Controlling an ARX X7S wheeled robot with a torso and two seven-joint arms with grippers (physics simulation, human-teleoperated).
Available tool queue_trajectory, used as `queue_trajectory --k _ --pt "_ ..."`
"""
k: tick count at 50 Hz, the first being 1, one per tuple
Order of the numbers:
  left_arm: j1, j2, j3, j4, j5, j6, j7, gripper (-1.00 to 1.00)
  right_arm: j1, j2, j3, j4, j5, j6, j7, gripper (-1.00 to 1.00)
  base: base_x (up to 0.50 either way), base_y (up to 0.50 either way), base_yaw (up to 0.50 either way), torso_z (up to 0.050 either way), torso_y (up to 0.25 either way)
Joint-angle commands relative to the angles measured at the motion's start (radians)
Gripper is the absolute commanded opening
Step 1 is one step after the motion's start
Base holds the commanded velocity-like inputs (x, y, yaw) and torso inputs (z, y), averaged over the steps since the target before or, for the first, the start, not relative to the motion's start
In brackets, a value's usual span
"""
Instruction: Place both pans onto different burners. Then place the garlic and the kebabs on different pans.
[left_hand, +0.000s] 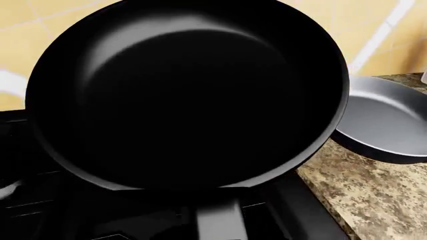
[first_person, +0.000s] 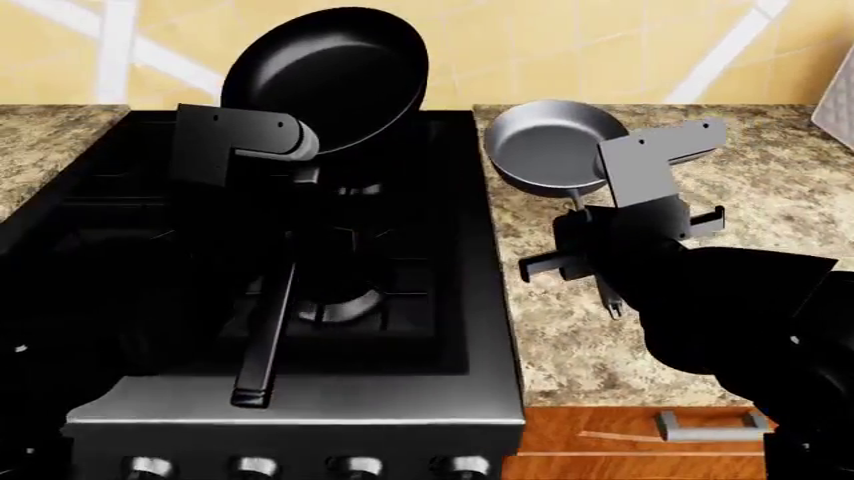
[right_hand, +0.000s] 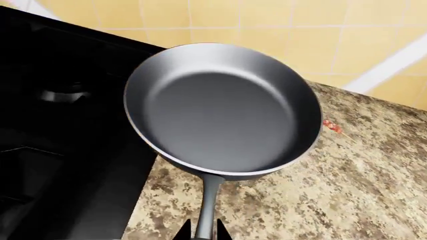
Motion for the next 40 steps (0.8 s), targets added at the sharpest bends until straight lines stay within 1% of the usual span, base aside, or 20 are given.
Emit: queue_trajectory --k 1,40 --pt "-0.028 -0.002 -0.042 0.016 0.031 0.025 -0.01 -1.0 0.029 -0.002 0.018 -0.013 -0.056 0.0 0.033 -1.0 -0.01 0.5 0.0 0.0 0.0" --pt "-0.021 -0.016 -0.045 0.029 0.009 0.032 -0.026 -1.0 0.031 0.009 0.011 -0.019 -0.025 0.001 0.051 -1.0 -0.01 0.5 0.0 0.002 0.005"
